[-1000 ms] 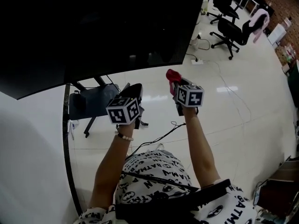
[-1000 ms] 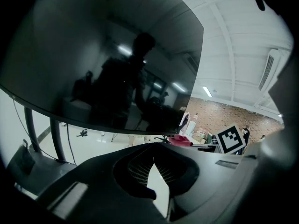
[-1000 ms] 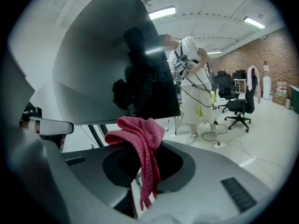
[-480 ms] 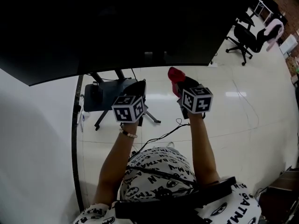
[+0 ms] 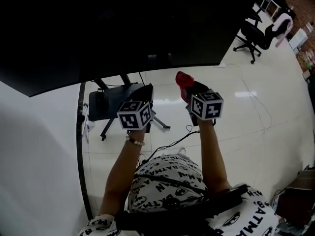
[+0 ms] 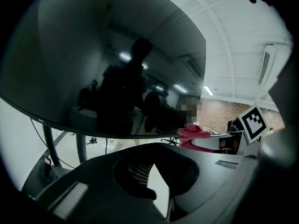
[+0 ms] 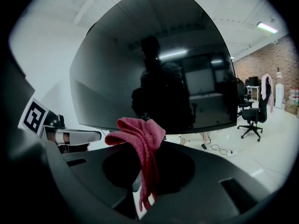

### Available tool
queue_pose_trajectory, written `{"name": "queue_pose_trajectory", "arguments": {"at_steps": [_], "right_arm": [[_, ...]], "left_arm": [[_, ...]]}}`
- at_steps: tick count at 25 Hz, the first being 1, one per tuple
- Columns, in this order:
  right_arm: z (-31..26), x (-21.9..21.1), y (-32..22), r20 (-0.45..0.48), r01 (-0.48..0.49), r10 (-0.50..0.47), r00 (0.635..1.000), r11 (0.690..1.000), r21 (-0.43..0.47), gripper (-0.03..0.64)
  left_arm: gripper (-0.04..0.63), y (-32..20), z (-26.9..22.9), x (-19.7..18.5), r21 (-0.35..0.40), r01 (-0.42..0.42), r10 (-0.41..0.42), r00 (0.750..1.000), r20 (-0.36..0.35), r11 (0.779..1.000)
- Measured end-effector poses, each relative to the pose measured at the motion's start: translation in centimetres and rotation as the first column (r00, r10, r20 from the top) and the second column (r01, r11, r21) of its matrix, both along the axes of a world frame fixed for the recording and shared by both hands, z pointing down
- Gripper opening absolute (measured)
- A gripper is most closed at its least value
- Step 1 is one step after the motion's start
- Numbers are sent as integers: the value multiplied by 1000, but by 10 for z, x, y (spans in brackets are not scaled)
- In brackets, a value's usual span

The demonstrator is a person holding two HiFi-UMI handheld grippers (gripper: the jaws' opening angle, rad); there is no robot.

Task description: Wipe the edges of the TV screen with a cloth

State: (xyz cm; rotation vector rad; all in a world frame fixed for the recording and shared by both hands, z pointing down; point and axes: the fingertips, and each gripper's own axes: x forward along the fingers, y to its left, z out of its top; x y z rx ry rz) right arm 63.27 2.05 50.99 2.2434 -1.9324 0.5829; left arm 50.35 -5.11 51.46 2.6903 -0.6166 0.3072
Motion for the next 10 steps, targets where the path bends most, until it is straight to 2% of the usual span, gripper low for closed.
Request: {"name": "queue_pose_trajectory", "arguments": {"at_steps": [10], "right_arm": [[3,-2,10,-16,-25,25,1000,999,-27,75]], "left_arm": [[-2,6,-5,4,-3,-24,24,999,-22,1000]]}}
